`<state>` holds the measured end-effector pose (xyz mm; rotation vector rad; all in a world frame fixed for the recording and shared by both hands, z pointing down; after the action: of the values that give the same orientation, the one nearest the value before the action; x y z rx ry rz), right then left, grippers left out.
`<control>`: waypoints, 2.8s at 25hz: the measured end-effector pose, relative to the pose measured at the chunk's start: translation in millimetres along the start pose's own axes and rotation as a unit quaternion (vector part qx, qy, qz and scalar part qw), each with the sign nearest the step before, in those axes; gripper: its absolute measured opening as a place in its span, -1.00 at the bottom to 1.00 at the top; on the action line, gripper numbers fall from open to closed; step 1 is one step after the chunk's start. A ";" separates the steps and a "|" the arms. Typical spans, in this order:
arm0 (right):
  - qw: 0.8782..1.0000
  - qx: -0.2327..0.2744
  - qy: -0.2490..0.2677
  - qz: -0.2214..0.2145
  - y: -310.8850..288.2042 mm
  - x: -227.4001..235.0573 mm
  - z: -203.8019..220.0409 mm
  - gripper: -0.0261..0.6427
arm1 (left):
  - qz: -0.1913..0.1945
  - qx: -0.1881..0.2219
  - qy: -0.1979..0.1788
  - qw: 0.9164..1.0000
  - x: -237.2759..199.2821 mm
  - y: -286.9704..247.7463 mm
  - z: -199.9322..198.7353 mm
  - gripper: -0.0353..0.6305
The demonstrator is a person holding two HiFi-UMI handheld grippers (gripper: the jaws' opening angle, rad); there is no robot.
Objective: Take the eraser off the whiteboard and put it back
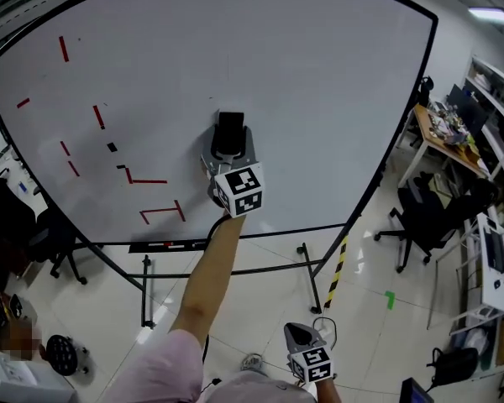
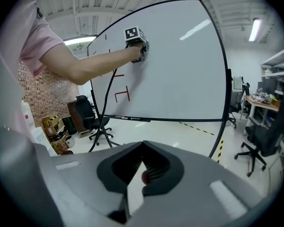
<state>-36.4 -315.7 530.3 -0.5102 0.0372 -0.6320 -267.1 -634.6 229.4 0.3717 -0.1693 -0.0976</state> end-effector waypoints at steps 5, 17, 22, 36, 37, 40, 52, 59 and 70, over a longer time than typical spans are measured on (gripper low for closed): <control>1.000 -0.001 -0.002 -0.005 2.9 -2.4 -0.9 -0.91 | 0.030 0.013 0.027 0.999 -9.4 8.2 -9.7 -0.09; 0.985 0.166 0.048 0.030 149.6 -23.6 -1.6 -0.91 | 0.055 0.040 0.054 0.996 27.0 272.8 -84.0 -0.09; 0.960 0.269 0.061 0.041 279.9 -35.3 14.5 -0.91 | 0.051 0.006 0.088 0.995 78.3 463.0 -104.6 -0.09; 0.931 0.352 0.098 0.007 458.6 -105.6 36.1 -0.77 | 0.060 -0.043 0.103 0.992 116.1 733.5 -207.0 -0.09; 0.930 0.356 0.096 0.005 461.5 -111.8 35.8 -0.77 | 0.068 -0.045 0.101 0.992 117.9 741.6 -209.3 -0.09; 0.931 0.353 0.098 0.001 463.0 -129.9 38.2 -0.78 | 0.082 -0.050 0.101 0.990 117.7 759.2 -212.4 -0.09; 0.933 0.335 0.129 -0.034 453.1 -198.9 40.5 -0.77 | 0.084 -0.048 0.111 0.989 82.7 786.6 -216.1 -0.08; 0.936 0.325 0.128 -0.029 451.3 -203.8 40.8 -0.78 | 0.110 -0.055 0.095 0.988 84.6 783.9 -216.2 -0.09; 0.936 0.329 0.124 -0.012 456.4 -187.4 46.0 -0.78 | 0.092 -0.045 0.117 0.988 87.7 778.0 -215.7 -0.08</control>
<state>73.9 126.3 335.1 0.2212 0.0548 -0.6864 -92.1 151.8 331.4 0.2726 0.0337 0.1194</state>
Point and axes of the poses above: the fingertips, and each gripper's own axes: y backward along the fingers, x to its right, z out of its underside, the point moved 8 cm from there along y, backward along the fingers, and after that the axes turned 2 degrees about x, right-handed, at the moved point
